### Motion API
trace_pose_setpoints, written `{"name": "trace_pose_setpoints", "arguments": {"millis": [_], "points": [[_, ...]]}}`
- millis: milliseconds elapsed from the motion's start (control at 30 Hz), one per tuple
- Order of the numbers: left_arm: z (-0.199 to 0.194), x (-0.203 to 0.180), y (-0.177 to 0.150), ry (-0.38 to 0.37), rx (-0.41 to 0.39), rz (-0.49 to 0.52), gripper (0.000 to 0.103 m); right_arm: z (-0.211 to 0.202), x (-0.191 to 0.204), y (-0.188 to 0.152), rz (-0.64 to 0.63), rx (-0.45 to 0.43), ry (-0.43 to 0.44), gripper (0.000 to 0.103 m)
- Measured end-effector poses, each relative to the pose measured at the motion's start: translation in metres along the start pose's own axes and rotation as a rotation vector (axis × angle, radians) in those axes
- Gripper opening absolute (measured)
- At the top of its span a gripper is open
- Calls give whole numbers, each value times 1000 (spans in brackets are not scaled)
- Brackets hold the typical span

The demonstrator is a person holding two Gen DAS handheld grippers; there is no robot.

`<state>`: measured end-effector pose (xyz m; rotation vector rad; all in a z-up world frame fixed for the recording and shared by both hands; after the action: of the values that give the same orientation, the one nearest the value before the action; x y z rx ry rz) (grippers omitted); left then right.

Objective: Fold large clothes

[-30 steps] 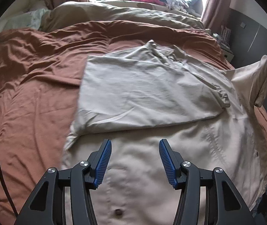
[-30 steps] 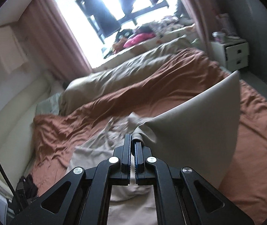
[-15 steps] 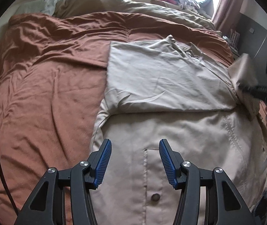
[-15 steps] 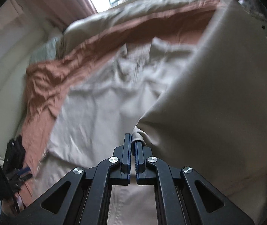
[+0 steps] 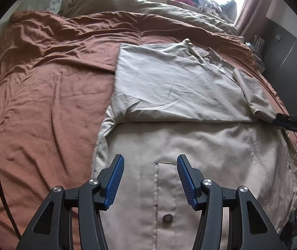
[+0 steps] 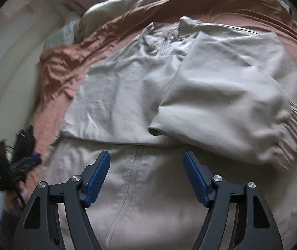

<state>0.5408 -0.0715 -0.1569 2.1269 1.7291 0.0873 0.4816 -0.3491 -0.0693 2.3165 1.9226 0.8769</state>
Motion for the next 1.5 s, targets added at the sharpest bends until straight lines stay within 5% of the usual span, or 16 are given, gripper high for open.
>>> {"name": "trace_pose_setpoints", "arguments": {"millis": [300,633,667,733,800,1033,1300,1500], "points": [[3,4,-6,-18,-5,-5,55,-70,-104,-5,279,-95,-32,71],[-8,40,-24,8,-9,-58,55,-36,-148,4,507,-110,26,71],[-10,44,-26,14,-10,-63,55,-34,-149,7,513,-123,29,70],[-15,53,-31,29,-13,-76,55,-29,-150,10,513,-140,28,41],[-20,60,-36,34,-18,-90,55,-20,-144,3,525,-140,12,31],[-24,76,-47,7,-24,-143,55,-31,-95,-7,408,-175,-70,20],[-42,86,-65,0,-50,-150,55,-58,1,20,195,-231,-163,14],[-56,112,-85,20,-59,-188,55,-30,87,32,23,-210,-198,7]]}}
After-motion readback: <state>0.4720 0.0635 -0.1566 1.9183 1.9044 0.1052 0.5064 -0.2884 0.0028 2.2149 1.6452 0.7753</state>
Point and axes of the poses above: each gripper's, at about its wrist camera, not at the fingertips, and z roughly the way its jaws point, x to its left, y to its top, the point moved 5 cm from there along z, roughly the way its jaws point, and after that the axes turned 13 degrees about x, right-handed, at the moved point
